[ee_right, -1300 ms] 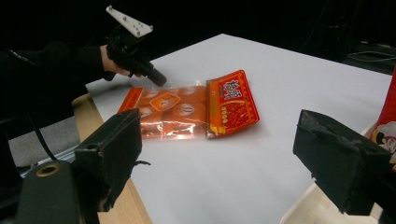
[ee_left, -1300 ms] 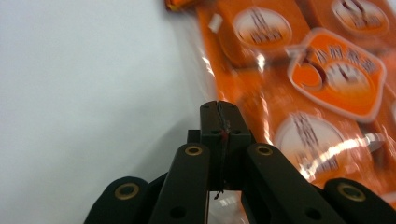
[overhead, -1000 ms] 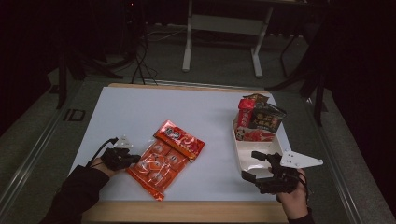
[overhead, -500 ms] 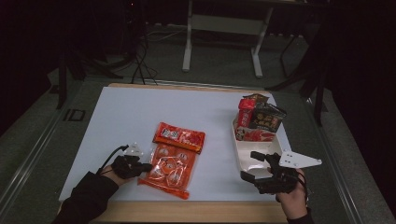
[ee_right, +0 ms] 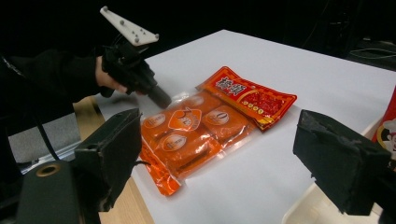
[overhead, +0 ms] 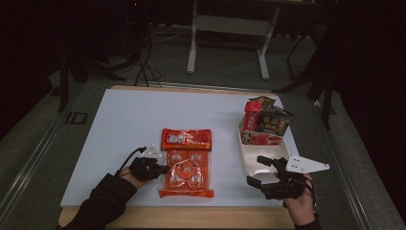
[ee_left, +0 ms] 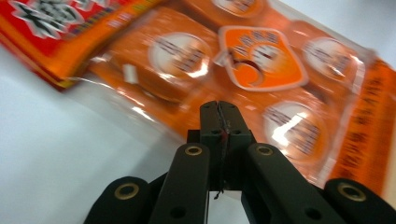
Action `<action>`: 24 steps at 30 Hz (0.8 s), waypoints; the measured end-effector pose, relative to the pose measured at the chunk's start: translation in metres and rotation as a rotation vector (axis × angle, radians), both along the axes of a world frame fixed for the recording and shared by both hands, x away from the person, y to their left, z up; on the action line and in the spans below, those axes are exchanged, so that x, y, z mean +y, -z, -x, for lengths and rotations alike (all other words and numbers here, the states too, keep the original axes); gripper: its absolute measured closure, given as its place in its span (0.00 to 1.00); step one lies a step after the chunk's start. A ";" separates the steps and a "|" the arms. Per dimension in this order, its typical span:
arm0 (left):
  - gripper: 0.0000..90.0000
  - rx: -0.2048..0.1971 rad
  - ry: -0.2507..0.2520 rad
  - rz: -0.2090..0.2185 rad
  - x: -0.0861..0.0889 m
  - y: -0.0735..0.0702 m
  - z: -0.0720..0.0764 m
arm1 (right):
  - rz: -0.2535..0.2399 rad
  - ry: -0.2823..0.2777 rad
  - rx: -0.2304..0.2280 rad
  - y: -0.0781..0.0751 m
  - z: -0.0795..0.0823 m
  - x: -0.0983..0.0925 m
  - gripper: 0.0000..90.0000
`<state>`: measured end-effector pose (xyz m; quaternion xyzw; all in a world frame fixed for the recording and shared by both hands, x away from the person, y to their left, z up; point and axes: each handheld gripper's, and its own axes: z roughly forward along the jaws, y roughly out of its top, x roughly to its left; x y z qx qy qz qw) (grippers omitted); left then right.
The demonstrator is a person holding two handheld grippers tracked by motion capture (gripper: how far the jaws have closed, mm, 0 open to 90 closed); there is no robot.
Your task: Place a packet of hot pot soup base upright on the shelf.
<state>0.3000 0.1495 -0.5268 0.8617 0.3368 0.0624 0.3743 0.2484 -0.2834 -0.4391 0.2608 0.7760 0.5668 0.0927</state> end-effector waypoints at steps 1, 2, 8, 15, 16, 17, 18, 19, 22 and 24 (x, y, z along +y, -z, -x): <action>1.00 -0.007 -0.015 -0.008 0.000 0.000 -0.002 | -0.001 0.001 0.002 0.000 0.000 -0.001 0.17; 1.00 -0.007 -0.037 -0.024 0.001 0.001 -0.006 | -0.002 0.002 0.002 0.000 0.000 -0.001 0.17; 1.00 -0.009 -0.067 -0.022 -0.001 0.008 -0.019 | -0.004 0.005 0.001 0.000 0.000 -0.003 0.17; 1.00 -0.006 -0.068 -0.005 -0.006 0.008 -0.024 | -0.005 0.003 0.006 0.002 0.000 -0.003 0.17; 1.00 -0.005 -0.069 -0.005 -0.007 0.009 -0.024 | -0.003 0.003 0.006 0.002 0.000 -0.003 0.17; 1.00 -0.005 -0.069 -0.005 -0.007 0.009 -0.024 | -0.003 0.003 0.006 0.002 0.000 -0.003 0.17; 1.00 -0.009 -0.067 -0.007 -0.013 0.009 -0.024 | -0.002 0.002 0.005 0.002 0.000 -0.003 0.17; 1.00 -0.015 -0.061 -0.005 -0.016 0.009 -0.024 | -0.002 0.002 0.005 0.002 0.001 -0.003 0.17; 1.00 -0.035 -0.038 -0.010 -0.028 0.010 -0.024 | -0.004 0.002 0.005 0.002 0.001 -0.003 0.17; 1.00 -0.041 -0.027 -0.022 -0.036 0.010 -0.025 | -0.002 0.002 0.004 0.002 0.002 -0.003 0.17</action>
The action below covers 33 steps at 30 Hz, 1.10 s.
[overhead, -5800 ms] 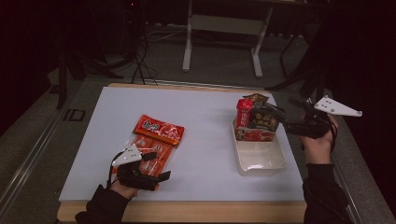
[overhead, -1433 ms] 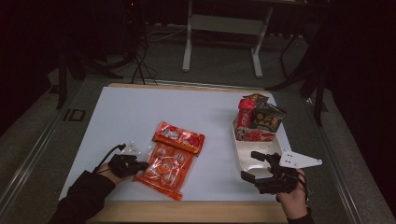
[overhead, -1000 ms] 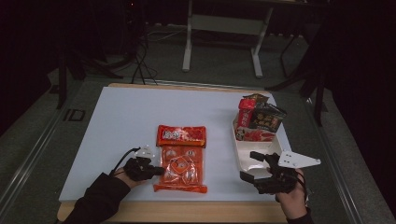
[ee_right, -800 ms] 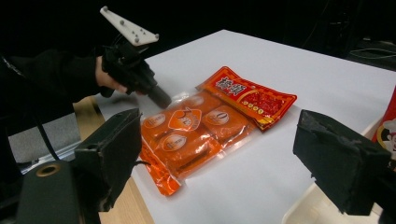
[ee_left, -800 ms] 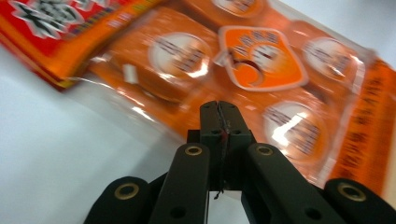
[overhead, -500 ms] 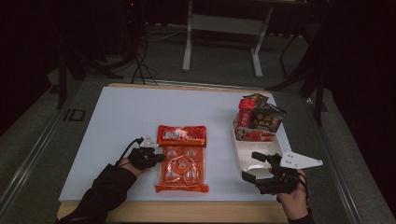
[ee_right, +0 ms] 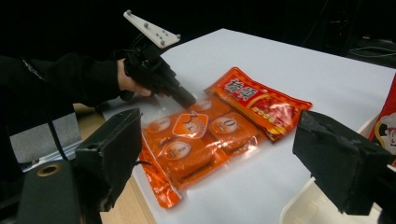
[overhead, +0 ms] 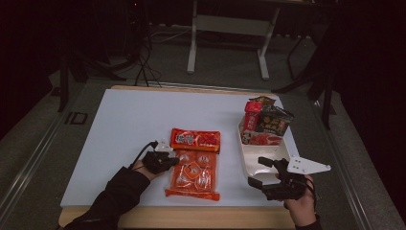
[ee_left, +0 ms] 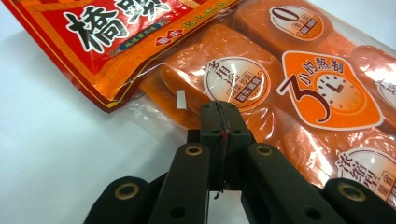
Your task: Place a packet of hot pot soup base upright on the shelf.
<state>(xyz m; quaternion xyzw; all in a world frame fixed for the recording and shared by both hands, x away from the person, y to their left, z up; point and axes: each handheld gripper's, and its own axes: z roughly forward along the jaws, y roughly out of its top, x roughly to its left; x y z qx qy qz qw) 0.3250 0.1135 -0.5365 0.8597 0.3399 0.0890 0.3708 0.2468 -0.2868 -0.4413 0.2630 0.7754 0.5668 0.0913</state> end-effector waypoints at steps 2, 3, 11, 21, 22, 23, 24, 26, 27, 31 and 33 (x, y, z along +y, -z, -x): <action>1.00 -0.005 0.008 -0.004 -0.005 0.000 -0.001 | -0.001 -0.002 0.002 0.001 0.000 0.000 0.17; 1.00 -0.002 0.014 -0.006 -0.005 -0.001 -0.002 | 0.001 -0.002 0.002 0.001 0.001 0.000 0.17; 1.00 0.045 0.052 0.032 0.006 -0.009 0.010 | -0.003 0.001 -0.004 0.000 0.001 -0.001 0.17; 1.00 0.084 0.134 0.014 0.005 -0.005 0.034 | 0.005 0.000 -0.002 0.000 0.000 0.001 0.17; 1.00 0.087 0.133 0.022 0.004 -0.004 0.034 | 0.006 -0.001 -0.004 0.000 0.001 0.002 0.17; 1.00 0.087 0.139 0.031 0.002 -0.004 0.034 | 0.006 -0.002 -0.005 0.000 0.001 0.002 0.17; 1.00 0.090 0.142 0.041 0.000 -0.004 0.034 | 0.006 -0.003 -0.004 0.000 0.001 0.003 0.17; 1.00 0.091 0.158 0.053 -0.007 -0.003 0.034 | 0.011 -0.005 -0.003 0.000 0.000 0.004 0.17; 1.00 0.080 0.165 0.047 -0.010 -0.003 0.034 | 0.010 -0.006 -0.003 0.000 0.000 0.004 0.17; 0.95 0.050 0.158 0.072 -0.010 -0.006 0.034 | 0.015 -0.008 -0.008 0.000 0.001 0.004 0.17; 0.93 0.022 0.147 0.082 -0.005 -0.009 0.034 | 0.016 -0.006 -0.009 0.000 0.001 0.003 0.17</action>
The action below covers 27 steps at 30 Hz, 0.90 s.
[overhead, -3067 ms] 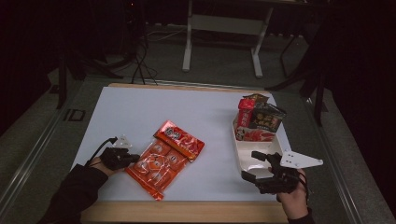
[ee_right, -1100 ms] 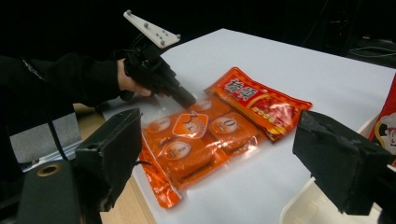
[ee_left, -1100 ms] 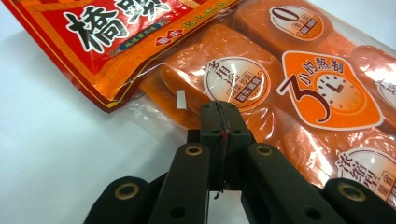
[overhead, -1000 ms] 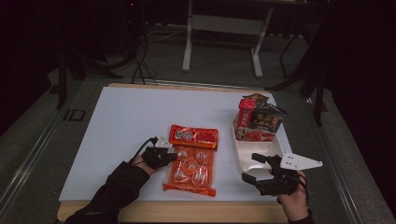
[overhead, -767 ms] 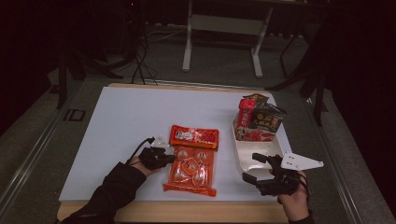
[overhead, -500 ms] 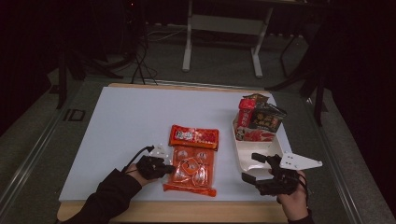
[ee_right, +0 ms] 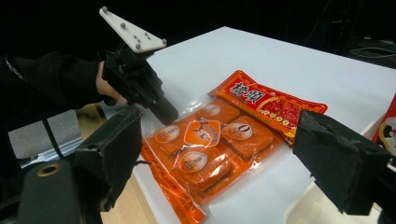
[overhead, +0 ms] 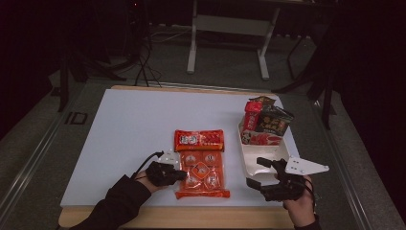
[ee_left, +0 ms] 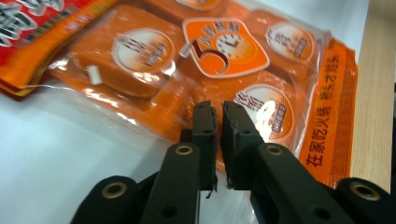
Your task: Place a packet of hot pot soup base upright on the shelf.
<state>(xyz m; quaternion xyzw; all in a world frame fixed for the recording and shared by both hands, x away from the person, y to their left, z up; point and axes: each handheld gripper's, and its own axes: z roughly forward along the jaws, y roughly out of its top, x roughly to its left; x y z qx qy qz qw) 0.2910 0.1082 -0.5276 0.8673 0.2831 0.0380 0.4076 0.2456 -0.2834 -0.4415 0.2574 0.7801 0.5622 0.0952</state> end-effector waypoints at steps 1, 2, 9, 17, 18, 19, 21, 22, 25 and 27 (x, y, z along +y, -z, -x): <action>0.93 -0.026 -0.013 0.004 0.002 -0.001 0.000 | -0.001 0.001 0.002 0.000 0.000 -0.001 0.17; 0.89 -0.026 -0.013 0.004 0.002 -0.001 0.000 | -0.001 0.001 0.002 0.000 0.000 -0.001 0.17; 0.75 -0.098 -0.162 0.102 0.022 -0.021 -0.010 | -0.001 0.004 -0.003 -0.001 0.000 -0.001 0.20; 0.48 -0.032 -0.224 0.082 0.027 -0.026 -0.033 | 0.003 0.015 -0.041 -0.003 0.001 -0.002 0.19; 0.46 -0.034 -0.235 0.069 0.026 -0.026 -0.037 | 0.005 0.016 -0.046 -0.003 0.002 -0.002 0.19; 0.41 -0.029 -0.242 0.064 0.027 -0.025 -0.041 | 0.001 0.013 -0.044 -0.004 0.002 -0.002 0.18; 0.41 -0.047 -0.281 0.070 0.029 -0.024 -0.048 | 0.002 0.019 -0.055 -0.004 0.002 -0.002 0.18; 0.41 -0.043 -0.290 0.073 0.030 -0.023 -0.052 | 0.002 0.019 -0.056 -0.005 0.002 -0.002 0.18; 0.39 -0.001 -0.315 0.055 0.032 -0.015 -0.067 | 0.010 0.026 -0.054 -0.004 0.002 -0.002 0.17; 0.38 0.028 -0.337 0.041 0.033 -0.009 -0.077 | 0.013 0.024 -0.042 -0.002 0.001 -0.002 0.17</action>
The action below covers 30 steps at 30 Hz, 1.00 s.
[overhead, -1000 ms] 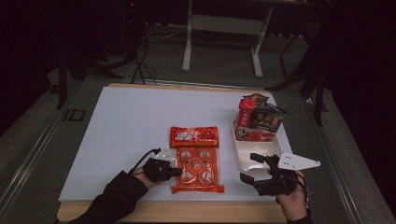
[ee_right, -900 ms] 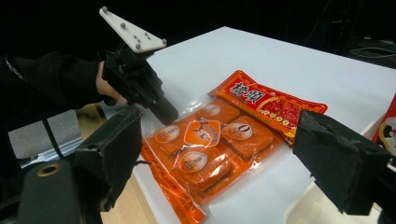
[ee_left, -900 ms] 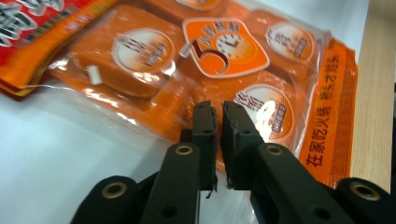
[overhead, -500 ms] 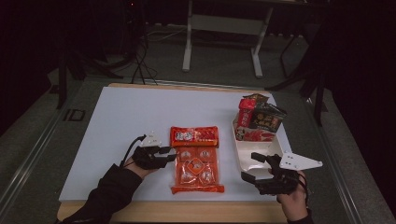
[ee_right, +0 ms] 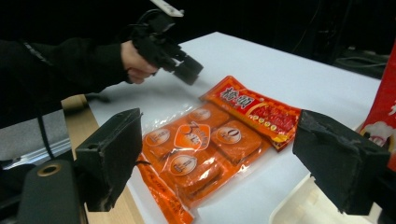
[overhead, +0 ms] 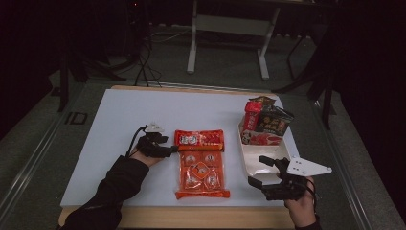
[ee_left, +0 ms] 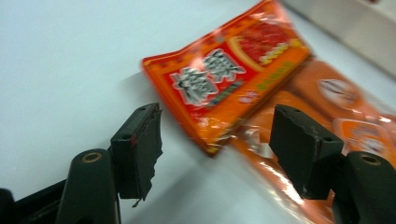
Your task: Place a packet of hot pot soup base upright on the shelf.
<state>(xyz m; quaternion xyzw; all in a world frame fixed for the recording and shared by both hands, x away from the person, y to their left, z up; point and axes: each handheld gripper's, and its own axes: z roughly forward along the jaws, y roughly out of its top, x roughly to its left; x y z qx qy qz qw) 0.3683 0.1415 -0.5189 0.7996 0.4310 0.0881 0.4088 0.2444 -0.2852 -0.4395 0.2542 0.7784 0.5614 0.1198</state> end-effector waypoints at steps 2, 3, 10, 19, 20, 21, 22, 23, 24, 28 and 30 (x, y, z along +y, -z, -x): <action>0.38 0.013 -0.011 -0.016 0.000 0.006 -0.007 | 0.010 -0.001 0.000 0.001 0.000 0.001 0.17; 0.38 0.009 -0.023 -0.025 -0.001 0.008 -0.009 | 0.016 -0.002 0.000 0.001 0.001 0.002 0.17; 0.38 0.051 -0.009 -0.021 -0.007 0.017 -0.026 | 0.030 -0.008 0.003 0.002 0.001 0.004 0.17; 0.44 0.072 -0.009 0.006 -0.012 0.025 -0.039 | 0.032 -0.013 0.005 0.003 0.001 0.004 0.17; 0.45 0.074 -0.004 0.012 -0.012 0.025 -0.040 | 0.031 -0.016 0.006 0.003 0.001 0.004 0.17; 0.46 0.080 0.004 0.017 -0.013 0.025 -0.041 | 0.031 -0.017 0.007 0.003 0.001 0.004 0.17; 0.47 0.082 0.005 0.017 -0.015 0.025 -0.042 | 0.033 -0.018 0.007 0.003 0.001 0.004 0.17; 0.52 0.095 0.025 0.032 -0.016 0.025 -0.042 | 0.032 -0.019 0.007 0.003 0.001 0.004 0.17; 0.57 0.092 0.035 0.027 -0.018 0.025 -0.042 | 0.032 -0.019 0.009 0.003 0.001 0.004 0.17; 0.64 0.097 0.044 0.028 -0.026 0.025 -0.042 | 0.034 -0.022 0.008 0.003 0.000 0.005 0.17; 0.65 0.099 0.043 0.024 -0.027 0.025 -0.043 | 0.036 -0.023 0.006 0.003 0.001 0.005 0.17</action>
